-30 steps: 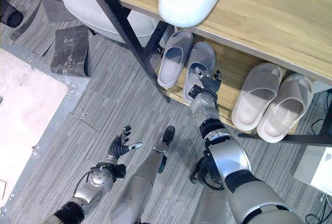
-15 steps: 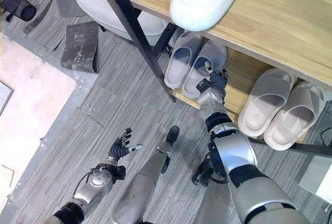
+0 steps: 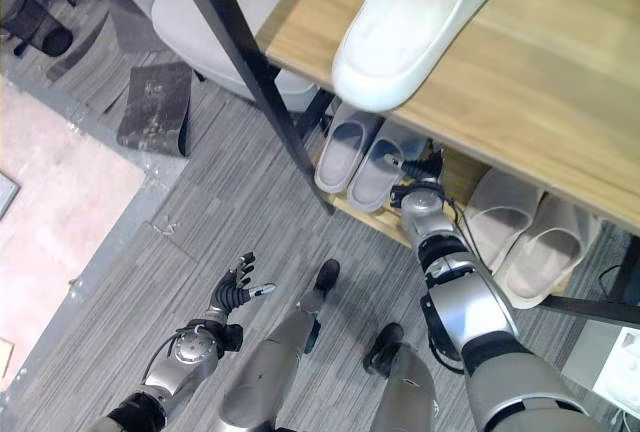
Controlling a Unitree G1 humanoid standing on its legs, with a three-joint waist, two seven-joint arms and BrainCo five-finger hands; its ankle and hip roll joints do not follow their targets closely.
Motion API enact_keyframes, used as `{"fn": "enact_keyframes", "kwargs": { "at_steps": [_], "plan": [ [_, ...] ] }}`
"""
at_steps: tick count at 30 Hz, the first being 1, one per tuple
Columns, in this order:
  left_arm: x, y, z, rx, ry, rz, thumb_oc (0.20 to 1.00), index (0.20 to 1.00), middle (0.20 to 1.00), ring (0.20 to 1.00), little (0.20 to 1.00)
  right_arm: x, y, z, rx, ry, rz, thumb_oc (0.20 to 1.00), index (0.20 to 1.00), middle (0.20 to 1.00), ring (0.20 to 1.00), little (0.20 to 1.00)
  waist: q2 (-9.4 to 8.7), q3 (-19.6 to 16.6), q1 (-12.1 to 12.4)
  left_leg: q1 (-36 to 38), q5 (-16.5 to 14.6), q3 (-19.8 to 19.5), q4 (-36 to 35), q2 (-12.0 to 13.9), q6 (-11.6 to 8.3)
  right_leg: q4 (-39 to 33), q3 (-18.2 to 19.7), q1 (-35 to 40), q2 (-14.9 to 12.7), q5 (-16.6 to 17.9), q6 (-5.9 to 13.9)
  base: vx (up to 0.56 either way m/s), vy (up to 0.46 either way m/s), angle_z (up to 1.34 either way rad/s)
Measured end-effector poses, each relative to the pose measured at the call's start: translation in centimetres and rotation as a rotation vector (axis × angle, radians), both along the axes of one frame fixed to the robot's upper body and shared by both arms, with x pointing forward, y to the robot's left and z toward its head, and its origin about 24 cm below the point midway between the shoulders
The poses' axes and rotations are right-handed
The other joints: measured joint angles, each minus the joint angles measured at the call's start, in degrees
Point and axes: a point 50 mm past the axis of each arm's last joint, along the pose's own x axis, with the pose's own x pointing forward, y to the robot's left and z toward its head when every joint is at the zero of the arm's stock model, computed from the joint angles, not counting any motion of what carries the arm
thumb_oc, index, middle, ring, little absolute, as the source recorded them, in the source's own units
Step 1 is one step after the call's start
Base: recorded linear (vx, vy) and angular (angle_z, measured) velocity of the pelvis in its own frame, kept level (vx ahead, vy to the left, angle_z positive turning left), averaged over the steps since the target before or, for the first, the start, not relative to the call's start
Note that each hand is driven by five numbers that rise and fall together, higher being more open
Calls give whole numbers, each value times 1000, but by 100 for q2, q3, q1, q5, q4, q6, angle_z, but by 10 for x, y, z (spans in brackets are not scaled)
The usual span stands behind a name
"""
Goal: Arrange the slippers neatly on the shoe rack.
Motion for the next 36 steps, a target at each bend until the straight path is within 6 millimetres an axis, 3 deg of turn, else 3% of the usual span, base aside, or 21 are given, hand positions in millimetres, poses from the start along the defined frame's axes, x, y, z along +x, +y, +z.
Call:
{"fn": "enact_keyframes", "kwargs": {
  "at_steps": [4,7,9,11,13,15,16,21,24,26,29,30,32,36],
  "plan": [
    [-14,12,-11,4,67,31,1000,1000,1000,1000,1000,-39,11,-56,25,88,78,1000,1000,1000,1000,1000,-278,-441,-237,440,78,173,-383,182,40,-677,72,464,221,204,56,122,-32,-21],
    [-25,25,-19,27,114,61,1000,1000,1000,1000,1000,-84,31,-72,56,19,294,1000,1000,1000,1000,1000,-399,-636,-381,828,103,308,-602,261,59,-1172,159,903,388,355,100,118,-50,-26],
    [-31,27,-18,23,116,37,1000,1000,1000,1000,1000,-126,23,-87,71,61,437,1000,1000,1000,1000,1000,-430,-905,-568,1059,99,375,-836,347,65,-1642,169,1208,503,540,135,94,-34,-19],
    [-36,32,-21,58,132,-5,1000,1000,1000,1000,1000,-144,12,-99,84,104,463,1000,1000,1000,1000,1000,-459,-1041,-628,1232,96,442,-908,388,65,-2015,186,1510,599,705,147,112,-26,-16],
    [-41,31,-23,78,145,-63,1000,1000,1000,1000,1000,-165,-3,-113,107,169,449,1000,1000,1000,1000,1000,-475,-1288,-885,1288,29,478,-909,411,23,-2401,202,1692,673,858,163,94,-17,-12],
    [-45,29,-24,80,149,-94,1000,1000,1000,1000,1000,-175,-10,-115,122,181,441,1000,1000,1000,1000,1000,-436,-1385,-853,1331,2,591,-910,436,26,-2601,299,1795,722,954,173,59,-7,-27],
    [-45,27,-24,98,153,-129,1000,1000,1000,1000,1000,-185,-14,-122,133,216,439,1000,1000,1000,1000,1000,-439,-1414,-996,1372,-41,666,-911,462,6,-2769,362,1817,739,1028,166,80,-6,-29],
    [-46,-7,-17,178,117,-446,1000,1000,1000,1000,1000,-242,-34,-172,161,497,370,1000,1000,1000,1000,1000,-292,-1682,-1216,1578,-204,1033,-950,476,-19,-3255,708,2083,765,1306,246,63,6,-40],
    [-39,-36,-12,265,65,-658,1000,1000,1000,1000,1000,-257,-42,-185,133,598,343,1000,1000,1000,1000,1000,-269,-1748,-1425,1698,-225,1235,-932,517,5,-3429,966,2139,772,1454,245,40,11,-41],
    [-24,-64,7,354,-42,-836,1000,1000,1000,1000,1000,-260,-45,-190,125,626,318,1000,1000,1000,1000,1000,-265,-1771,-1526,1724,-209,1309,-952,534,38,-3456,990,2166,782,1489,246,40,10,-21],
    [-4,-94,42,365,-218,-948,1000,1000,1000,1000,1000,-257,-45,-190,111,626,315,1000,1000,1000,1000,1000,-257,-1790,-1690,1755,-250,1387,-954,561,-9,-3483,1107,2161,793,1532,239,8,4,-20],
    [1,-108,63,361,-315,-1001,1000,1000,1000,1000,1000,-256,-46,-190,105,623,309,1000,1000,1000,1000,1000,-253,-1793,-1757,1753,-245,1393,-954,567,-15,-3476,1113,2160,795,1546,240,0,0,0],
    [2,-133,102,343,-497,-1107,1000,1000,1000,1000,1000,-258,-48,-194,98,649,292,1000,1000,1000,1000,1000,-229,-1817,-1806,1754,-241,1383,-953,564,-18,-3465,1104,2148,796,1553,234,-15,-2,1],
    [-9,-151,149,205,-691,-1162,1000,1000,1000,1000,1000,-251,-44,-192,91,633,318,1000,1000,1000,1000,1000,-140,-1878,-1820,1756,-240,1383,-951,565,-17,-3453,1097,2151,799,1555,229,0,0,0]
  ]
}}
